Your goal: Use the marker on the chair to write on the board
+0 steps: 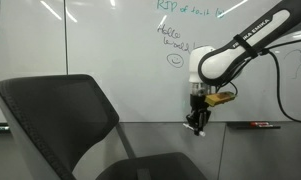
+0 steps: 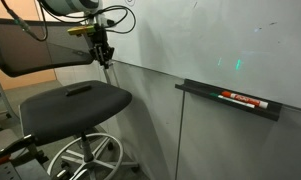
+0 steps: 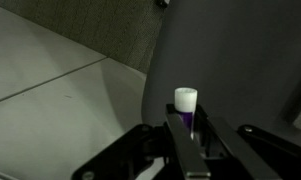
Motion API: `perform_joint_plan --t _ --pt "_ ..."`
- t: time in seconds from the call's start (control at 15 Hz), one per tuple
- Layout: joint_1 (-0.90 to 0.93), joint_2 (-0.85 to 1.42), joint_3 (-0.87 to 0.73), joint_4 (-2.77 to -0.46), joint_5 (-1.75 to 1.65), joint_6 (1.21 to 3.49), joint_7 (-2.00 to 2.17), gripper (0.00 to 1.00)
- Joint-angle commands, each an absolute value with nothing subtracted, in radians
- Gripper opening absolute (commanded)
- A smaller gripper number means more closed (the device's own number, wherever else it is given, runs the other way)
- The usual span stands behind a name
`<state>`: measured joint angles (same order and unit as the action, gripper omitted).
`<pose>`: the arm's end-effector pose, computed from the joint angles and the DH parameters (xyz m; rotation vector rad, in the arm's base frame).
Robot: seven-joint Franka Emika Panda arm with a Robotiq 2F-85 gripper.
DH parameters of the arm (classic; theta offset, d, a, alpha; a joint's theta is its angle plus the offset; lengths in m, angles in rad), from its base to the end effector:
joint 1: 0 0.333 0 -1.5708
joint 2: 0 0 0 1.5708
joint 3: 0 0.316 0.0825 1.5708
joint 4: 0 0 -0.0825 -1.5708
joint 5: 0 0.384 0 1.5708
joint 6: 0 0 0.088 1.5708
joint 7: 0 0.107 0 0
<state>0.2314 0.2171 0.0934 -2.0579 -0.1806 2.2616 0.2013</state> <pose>0.5530 0.1799 0.3307 3.0029 0.3583 0.0299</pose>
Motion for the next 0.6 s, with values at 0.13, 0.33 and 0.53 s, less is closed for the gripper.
perform_joint_plan --t 0.13,0.33,0.53 --pt "0.174 0.116 0.093 -2.020 -0.165 2.169 0.156 0.11" --pt "0.146 0.065 0.089 -2.014 -0.157 2.128 0.135 0.11" --pt "0.117 0.024 0.078 -2.010 -0.165 2.103 0.127 0.11"
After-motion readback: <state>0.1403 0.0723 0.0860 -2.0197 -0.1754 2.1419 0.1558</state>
